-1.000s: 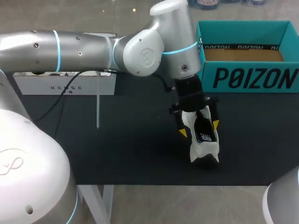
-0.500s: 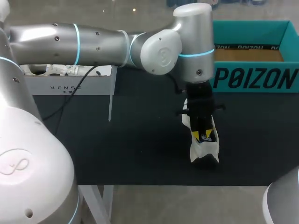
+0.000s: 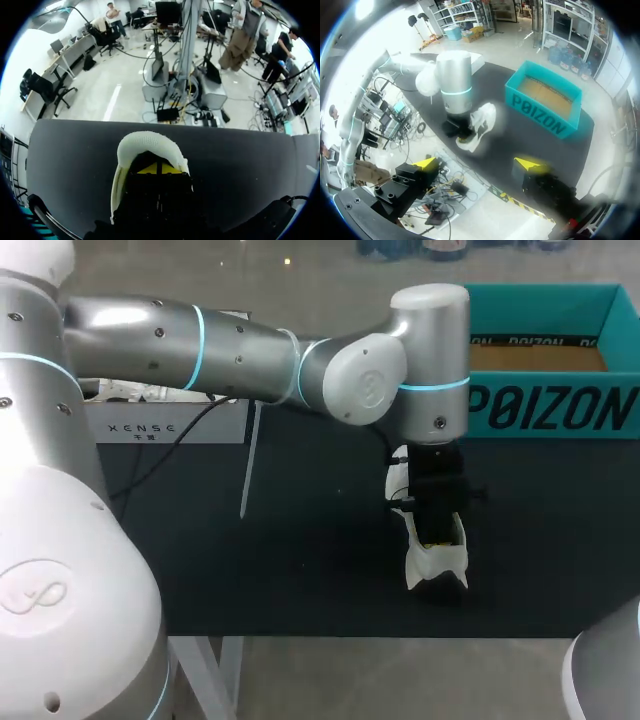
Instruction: Take the shoe out of the shoebox, open the shoe tongue, remove and reinsert the insole, then place the shoe into the shoebox
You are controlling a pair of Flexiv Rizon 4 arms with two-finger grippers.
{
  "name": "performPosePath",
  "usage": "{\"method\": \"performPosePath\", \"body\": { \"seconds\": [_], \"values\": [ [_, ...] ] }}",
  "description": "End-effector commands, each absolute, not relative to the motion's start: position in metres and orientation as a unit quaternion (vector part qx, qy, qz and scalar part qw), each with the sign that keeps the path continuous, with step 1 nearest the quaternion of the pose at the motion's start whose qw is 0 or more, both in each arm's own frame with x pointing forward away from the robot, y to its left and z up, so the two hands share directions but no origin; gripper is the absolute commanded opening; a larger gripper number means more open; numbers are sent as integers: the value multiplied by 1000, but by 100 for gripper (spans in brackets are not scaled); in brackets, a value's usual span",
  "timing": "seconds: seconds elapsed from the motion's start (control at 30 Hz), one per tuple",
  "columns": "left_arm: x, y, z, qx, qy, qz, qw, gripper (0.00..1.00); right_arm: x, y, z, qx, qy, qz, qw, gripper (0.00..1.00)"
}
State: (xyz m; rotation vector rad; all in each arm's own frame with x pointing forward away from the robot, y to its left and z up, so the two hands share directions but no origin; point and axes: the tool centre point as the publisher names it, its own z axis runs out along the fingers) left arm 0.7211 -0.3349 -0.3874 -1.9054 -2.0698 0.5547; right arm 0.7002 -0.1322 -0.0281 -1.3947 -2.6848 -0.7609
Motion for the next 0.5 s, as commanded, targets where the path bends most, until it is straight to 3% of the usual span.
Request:
{"method": "performPosePath", "body": {
  "seconds": [0.03,0.5],
  "values": [
    [722,-336,-389,-659,-716,188,135,0,703,-132,-27,-447,-861,-242,13,100],
    [713,-344,-359,-669,-727,108,110,0,703,-132,-27,-447,-861,-242,13,100]
  ]
}}
